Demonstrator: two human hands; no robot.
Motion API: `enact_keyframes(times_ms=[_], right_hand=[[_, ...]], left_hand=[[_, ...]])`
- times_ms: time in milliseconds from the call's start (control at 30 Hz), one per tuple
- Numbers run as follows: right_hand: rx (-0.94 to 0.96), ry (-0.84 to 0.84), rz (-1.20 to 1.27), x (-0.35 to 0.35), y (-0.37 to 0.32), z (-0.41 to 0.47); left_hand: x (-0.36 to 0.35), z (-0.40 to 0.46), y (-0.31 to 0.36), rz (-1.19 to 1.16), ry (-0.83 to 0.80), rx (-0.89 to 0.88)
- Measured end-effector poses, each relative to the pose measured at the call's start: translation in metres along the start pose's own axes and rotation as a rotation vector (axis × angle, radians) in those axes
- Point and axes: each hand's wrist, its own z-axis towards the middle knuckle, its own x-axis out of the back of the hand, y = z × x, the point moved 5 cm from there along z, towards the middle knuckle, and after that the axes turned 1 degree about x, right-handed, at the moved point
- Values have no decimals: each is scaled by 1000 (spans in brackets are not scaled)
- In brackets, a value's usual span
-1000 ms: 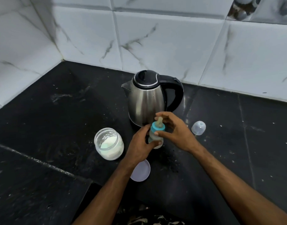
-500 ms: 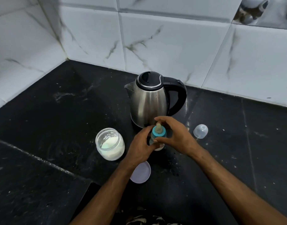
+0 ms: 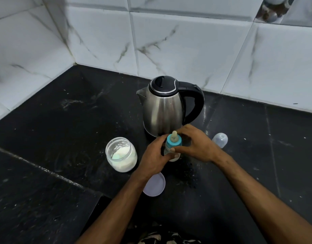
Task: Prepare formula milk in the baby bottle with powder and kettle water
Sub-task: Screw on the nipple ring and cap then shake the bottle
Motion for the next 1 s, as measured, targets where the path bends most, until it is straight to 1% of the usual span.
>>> enact_keyframes(times_ms=[67,133,367,767,900,1000], right_hand=[[-3,77,161,6,-1,0],[0,114,245,11,-2,1],[38,23,84,5,-2,-2],[-39,46,-4,-2,4,-3],[-65,88,-8,4,9,-7],[-60,12,14,4,7,-10]], left_hand=[[0,0,0,-13,-9,9],[0,0,1,-7,-13,6],[-1,0,0,-3,-8,20],[-1,-1,-1,73,6,-2],[-1,-1,0,46,-4,11],[-2,-1,0,22,-7,14]])
